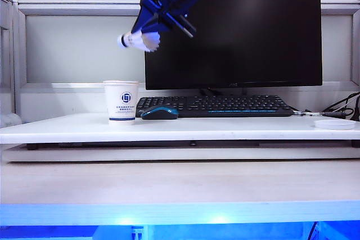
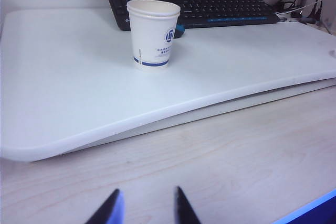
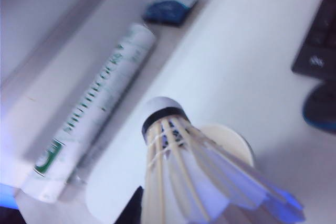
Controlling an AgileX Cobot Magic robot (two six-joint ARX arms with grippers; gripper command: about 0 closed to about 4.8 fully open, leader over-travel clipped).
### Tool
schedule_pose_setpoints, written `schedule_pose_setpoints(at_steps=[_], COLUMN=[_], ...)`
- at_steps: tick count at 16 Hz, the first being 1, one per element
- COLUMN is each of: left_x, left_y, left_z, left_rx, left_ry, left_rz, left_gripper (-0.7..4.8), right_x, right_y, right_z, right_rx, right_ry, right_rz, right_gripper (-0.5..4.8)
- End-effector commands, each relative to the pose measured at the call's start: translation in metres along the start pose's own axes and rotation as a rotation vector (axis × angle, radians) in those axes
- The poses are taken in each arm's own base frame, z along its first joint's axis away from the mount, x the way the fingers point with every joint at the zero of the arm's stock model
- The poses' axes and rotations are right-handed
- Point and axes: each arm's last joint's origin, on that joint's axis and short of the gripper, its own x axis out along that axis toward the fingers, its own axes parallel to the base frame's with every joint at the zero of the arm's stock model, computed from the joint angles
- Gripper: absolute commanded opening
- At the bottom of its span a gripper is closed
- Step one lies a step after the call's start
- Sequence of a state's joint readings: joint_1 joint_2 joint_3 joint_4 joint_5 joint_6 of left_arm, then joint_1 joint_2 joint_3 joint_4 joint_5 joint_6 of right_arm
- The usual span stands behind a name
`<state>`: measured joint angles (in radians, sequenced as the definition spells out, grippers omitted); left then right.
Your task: Pick up the badminton from the table and put it into the white paper cup.
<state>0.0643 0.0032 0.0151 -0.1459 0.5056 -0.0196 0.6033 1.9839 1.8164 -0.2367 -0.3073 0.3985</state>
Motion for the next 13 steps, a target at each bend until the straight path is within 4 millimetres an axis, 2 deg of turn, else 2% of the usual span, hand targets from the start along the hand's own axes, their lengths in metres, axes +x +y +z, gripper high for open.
schedule_pose_setpoints(at_steps=[1,6,9,13], left_x=[-0.0001,-0.0001,-0.0001,-0.0001], left_y=[-0.0003,-0.0003,-0.0003,-0.0003], left_z=[-0.0019,-0.0019,-0.0019,-0.0019], left_rx=[-0.011,-0.011,-0.011,-0.011], left_ry=[0.021,0.021,0.021,0.021], left_rz=[-0.01,-0.01,-0.01,-0.01], left_gripper=[1.33,1.33,1.33,1.33], right_x=[0.0089,0.0123,0.0122,0.0122], right_y=[-0.0051,-0.0059,-0.0056,-0.0052], right_z=[-0.0092,-0.011,-0.0096,-0.0092], right_rx=[0.013,0.012,0.008,0.006], right_ry=[0.062,0.072,0.061,0.059], right_rz=[-0.016,0.017,0.026,0.037], right_gripper=[-0.09,-0.08,0.7,1.41])
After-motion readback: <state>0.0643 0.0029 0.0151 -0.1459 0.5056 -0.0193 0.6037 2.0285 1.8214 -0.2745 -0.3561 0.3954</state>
